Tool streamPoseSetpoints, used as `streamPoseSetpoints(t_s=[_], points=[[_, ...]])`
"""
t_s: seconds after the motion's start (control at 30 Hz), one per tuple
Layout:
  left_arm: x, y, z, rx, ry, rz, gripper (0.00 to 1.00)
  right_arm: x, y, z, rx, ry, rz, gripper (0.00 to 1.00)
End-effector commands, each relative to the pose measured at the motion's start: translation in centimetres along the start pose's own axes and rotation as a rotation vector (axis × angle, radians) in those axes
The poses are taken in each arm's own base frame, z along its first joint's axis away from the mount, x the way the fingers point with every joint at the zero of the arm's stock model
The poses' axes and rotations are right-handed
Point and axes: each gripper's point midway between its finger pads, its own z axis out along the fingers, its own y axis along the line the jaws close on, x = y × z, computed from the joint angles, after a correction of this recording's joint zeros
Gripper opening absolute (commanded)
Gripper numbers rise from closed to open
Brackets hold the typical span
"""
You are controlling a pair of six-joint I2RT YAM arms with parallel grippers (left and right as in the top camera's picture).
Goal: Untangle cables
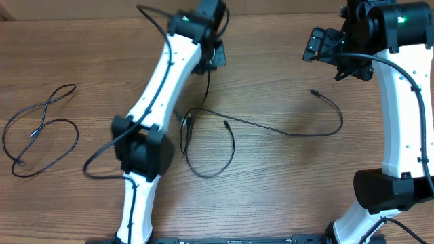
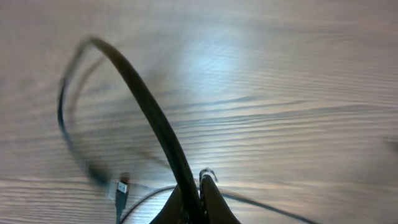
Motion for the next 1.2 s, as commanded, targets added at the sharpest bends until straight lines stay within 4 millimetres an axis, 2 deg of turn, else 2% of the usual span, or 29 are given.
streamPoseSetpoints(t_s=[0.0,0.1,0.23,0.33,0.5,0.67,0.83,0.93,1.07,1.17], points=[[-1.7,-2.1,-11.6,0.164,-0.201,0.138,0.04,-0.1,0.2,0.1,-0.007,-0.002,-0.004,1.00],[-1.0,-2.0,-16.1,0.200,-0.262,0.154,0.04,-0.2,0.2,0.1,-0.011,-0.007,-0.004,1.00],[0.1,-1.6,-20.2,0.241,-0.306,0.158,0.04,-0.1,0.5,0.1,-0.027,0.000,-0.004,1.00],[1.2,-1.8,-22.3,0.294,-0.314,0.177,0.04,-0.1,0.6,0.1,-0.030,0.001,-0.004,1.00],[3.8,-4.2,-24.9,0.477,-0.274,0.291,0.04,-0.1,0.6,0.1,-0.030,0.002,-0.004,1.00],[4.5,-4.4,-27.5,0.570,-0.294,0.305,0.04,0.0,0.6,0.1,-0.034,0.004,-0.004,1.00],[3.6,-2.4,-30.4,0.576,-0.387,0.272,0.04,0.1,0.6,0.1,-0.032,0.007,-0.004,1.00],[3.0,-0.6,-33.2,0.594,-0.473,0.235,0.04,0.1,0.6,0.1,-0.032,0.008,-0.004,1.00],[2.3,2.3,-36.7,0.595,-0.591,0.179,0.04,0.1,0.6,0.1,-0.032,0.007,-0.004,1.00],[1.7,5.3,-39.0,0.551,-0.691,0.124,0.04,0.1,0.6,0.1,-0.033,0.008,-0.004,1.00]])
